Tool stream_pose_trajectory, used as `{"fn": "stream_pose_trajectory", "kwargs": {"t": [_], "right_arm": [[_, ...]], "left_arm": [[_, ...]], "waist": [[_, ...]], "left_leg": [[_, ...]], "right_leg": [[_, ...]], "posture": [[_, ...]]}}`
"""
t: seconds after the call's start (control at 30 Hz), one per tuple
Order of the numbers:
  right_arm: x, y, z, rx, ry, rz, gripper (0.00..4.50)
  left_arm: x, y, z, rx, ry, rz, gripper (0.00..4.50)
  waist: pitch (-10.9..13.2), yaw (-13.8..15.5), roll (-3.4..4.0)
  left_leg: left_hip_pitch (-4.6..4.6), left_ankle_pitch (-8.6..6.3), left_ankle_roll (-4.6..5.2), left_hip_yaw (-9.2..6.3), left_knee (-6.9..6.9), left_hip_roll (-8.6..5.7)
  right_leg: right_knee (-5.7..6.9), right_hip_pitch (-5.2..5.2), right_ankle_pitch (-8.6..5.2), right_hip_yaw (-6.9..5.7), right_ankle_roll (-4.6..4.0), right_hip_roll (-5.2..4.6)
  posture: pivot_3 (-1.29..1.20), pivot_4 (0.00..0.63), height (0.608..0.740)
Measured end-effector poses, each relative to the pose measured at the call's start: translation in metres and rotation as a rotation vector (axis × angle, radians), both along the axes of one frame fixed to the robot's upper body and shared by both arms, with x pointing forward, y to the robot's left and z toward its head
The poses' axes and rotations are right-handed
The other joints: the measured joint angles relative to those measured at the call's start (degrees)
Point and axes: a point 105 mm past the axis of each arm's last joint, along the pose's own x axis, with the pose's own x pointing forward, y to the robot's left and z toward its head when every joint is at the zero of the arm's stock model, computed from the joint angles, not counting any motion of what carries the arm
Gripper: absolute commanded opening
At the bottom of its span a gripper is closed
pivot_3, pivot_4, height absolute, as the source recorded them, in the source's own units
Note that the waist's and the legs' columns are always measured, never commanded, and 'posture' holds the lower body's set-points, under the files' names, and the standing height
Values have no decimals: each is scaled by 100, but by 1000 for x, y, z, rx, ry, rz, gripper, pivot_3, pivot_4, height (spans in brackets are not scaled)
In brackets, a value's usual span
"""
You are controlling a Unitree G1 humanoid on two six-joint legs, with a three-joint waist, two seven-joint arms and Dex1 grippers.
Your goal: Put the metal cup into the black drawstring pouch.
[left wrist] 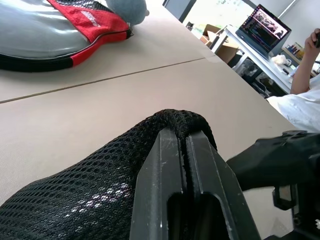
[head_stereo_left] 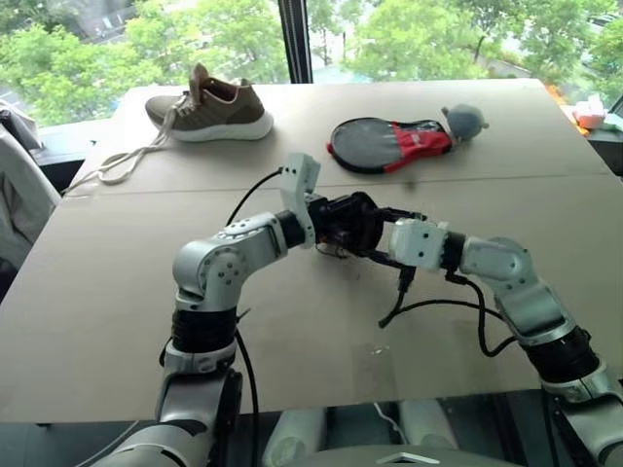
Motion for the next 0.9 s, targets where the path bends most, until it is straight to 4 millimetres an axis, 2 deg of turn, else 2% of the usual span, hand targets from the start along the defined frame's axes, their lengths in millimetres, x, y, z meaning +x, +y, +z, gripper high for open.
{"fn": "stream_pose_trajectory", "kwargs": {"t": [0.07, 0.2, 0.23, 0.37, 0.43, 0.57, 0.73, 0.9], "right_arm": [[4, -12, 9, 163, 129, -80, 2768], [-9, -28, 2, 330, 417, -101, 2768], [-20, -35, -6, 351, 535, -92, 2768], [-36, -45, -24, 286, 681, -111, 2768], [-36, -43, -36, 231, 686, -144, 2768], [-18, -35, -62, 98, 586, -238, 2768], [12, -22, -56, 83, 404, -284, 2768], [15, -3, -56, 93, 368, -229, 2768]], "left_arm": [[2, -3, 3, -17, -2, 5, 0], [4, -7, 15, -76, 1, -3, 0], [4, -12, 20, -94, 3, -11, 0], [9, -18, 33, -172, 13, -6, 0], [9, -20, 38, -198, 14, -9, 0], [10, -25, 38, -203, 22, -19, 0], [11, -25, 37, -201, 29, -20, 0], [10, -26, 37, -199, 29, -22, 0]], "waist": [[0, 15, 0], [0, 75, 0], [0, 101, 0], [0, 136, 0], [0, 108, 0], [0, 82, 0], [0, 85, -1], [0, 111, -1]], "left_leg": [[-3, 0, 0, -1, 2, -1], [-11, -1, 2, -11, 3, -3], [-18, -1, 3, -12, 4, -4], [-28, -2, 5, -8, 11, -4], [-25, -2, 4, 0, 11, -1], [-23, 1, 2, 5, 16, -1], [-24, 2, 0, 3, 23, -1], [-28, 1, 0, -2, 21, -3]], "right_leg": [[1, 0, 0, 0, 0, -2], [-3, -2, 0, -5, -1, -4], [-5, -5, 0, -8, -1, -4], [-6, -12, 0, -11, 0, -5], [-6, -13, -1, -9, 1, -2], [-1, -13, -1, -7, 3, 0], [-1, -12, 0, -7, 2, 1], [-3, -14, 1, -7, 2, 0]], "posture": [[0, 150, 736], [0, 150, 736], [0, 150, 736], [0, 150, 736], [0, 150, 736], [0, 150, 736], [0, 150, 736], [0, 150, 736]]}}
